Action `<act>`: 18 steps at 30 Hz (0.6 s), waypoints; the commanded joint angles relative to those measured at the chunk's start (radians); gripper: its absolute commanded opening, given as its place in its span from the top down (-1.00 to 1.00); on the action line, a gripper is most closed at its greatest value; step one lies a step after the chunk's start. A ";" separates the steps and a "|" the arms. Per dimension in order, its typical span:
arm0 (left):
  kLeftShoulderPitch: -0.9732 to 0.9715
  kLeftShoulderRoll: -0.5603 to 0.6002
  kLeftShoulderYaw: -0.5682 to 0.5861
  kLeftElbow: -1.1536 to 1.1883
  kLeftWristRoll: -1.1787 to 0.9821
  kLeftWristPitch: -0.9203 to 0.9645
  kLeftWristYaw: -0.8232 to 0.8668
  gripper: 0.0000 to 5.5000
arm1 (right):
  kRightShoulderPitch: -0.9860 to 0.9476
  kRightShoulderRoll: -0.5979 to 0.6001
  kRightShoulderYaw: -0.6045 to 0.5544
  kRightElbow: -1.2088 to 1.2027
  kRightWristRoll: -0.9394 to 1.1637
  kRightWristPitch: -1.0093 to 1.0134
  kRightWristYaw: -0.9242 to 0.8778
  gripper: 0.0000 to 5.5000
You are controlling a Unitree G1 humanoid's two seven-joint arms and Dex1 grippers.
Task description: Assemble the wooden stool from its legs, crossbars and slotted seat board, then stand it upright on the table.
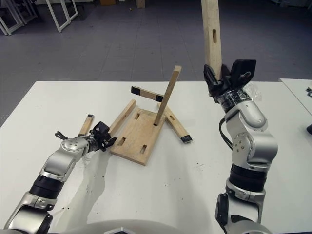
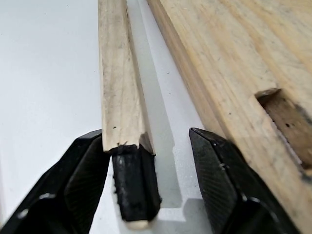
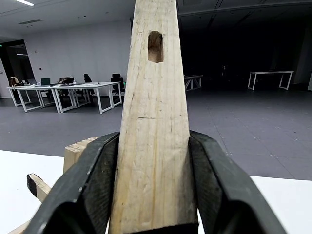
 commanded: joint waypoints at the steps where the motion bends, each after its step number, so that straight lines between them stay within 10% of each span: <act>1: 0.069 0.065 -0.096 -0.123 0.019 0.130 -0.093 -0.02 | -0.065 0.012 0.039 0.016 0.019 0.002 0.023 0.25; 10: 0.105 -0.071 -0.157 -0.477 -0.077 0.483 -0.042 -0.02 | -0.133 0.034 0.095 0.051 0.037 0.002 0.053 0.25; 18: 0.037 -0.242 -0.224 -0.293 -0.084 0.352 0.008 -0.02 | -0.136 0.040 0.119 0.078 0.127 0.021 0.174 0.25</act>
